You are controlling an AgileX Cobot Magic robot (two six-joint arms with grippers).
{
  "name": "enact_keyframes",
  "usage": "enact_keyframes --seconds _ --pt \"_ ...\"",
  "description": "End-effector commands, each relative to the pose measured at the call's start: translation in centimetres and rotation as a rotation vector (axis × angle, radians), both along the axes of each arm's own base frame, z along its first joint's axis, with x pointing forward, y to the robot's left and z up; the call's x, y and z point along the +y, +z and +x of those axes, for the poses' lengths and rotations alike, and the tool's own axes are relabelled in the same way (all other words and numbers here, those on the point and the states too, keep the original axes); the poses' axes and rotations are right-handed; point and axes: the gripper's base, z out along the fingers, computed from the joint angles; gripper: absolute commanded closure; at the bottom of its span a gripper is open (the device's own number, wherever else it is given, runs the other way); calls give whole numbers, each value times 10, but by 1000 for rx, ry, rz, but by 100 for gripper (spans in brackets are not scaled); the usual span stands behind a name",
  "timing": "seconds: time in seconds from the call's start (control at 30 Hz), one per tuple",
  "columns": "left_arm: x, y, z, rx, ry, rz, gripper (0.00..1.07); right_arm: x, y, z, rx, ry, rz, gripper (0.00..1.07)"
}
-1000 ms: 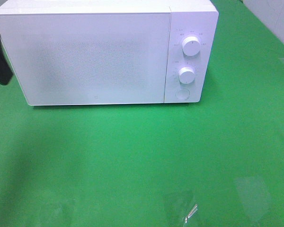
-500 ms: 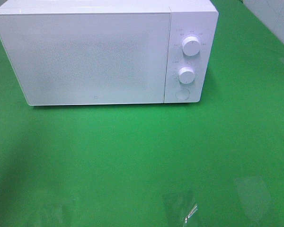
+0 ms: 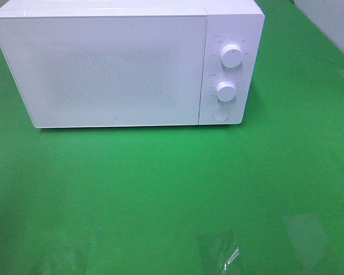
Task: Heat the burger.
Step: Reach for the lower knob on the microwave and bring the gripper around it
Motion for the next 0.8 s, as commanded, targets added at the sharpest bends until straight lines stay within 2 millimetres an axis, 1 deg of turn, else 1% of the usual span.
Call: enact_keyframes --seconds 0.03,0.07,0.1,0.13,0.17,0.27,0.3,0.33,0.4,0.5,0.53,0.8 --pt "5 -11 -26 -87 3 -1 7 0 -1 -3 -21 -2 -9 34" --pt "5 -11 -26 -87 3 -1 7 0 -1 -3 -21 -2 -9 34" --pt "8 -13 -37 -142 6 1 7 0 -1 -3 -21 -2 -9 34" --pt "8 -13 -37 -142 6 1 7 0 -1 -3 -21 -2 -9 34" --pt "9 -16 -44 -187 9 3 7 0 -1 -3 -21 -2 -9 34" --pt "10 -19 -47 -207 9 3 7 0 -1 -3 -21 -2 -9 34" --pt "12 -26 -52 -235 0 18 7 0 -1 -3 -21 -2 -9 34" --pt "12 -26 -52 -235 0 18 7 0 -1 -3 -21 -2 -9 34" --pt "13 -29 -57 -303 -20 29 7 0 -1 -3 -21 -2 -7 34" --pt "12 -30 -57 -326 -19 23 7 0 -1 -3 -21 -2 -7 34" --pt "12 -34 -54 -330 -19 15 7 0 -1 -3 -21 -2 -7 34" --pt "8 -34 -55 -334 -77 9 7 0 -1 -3 -21 -2 -8 34"
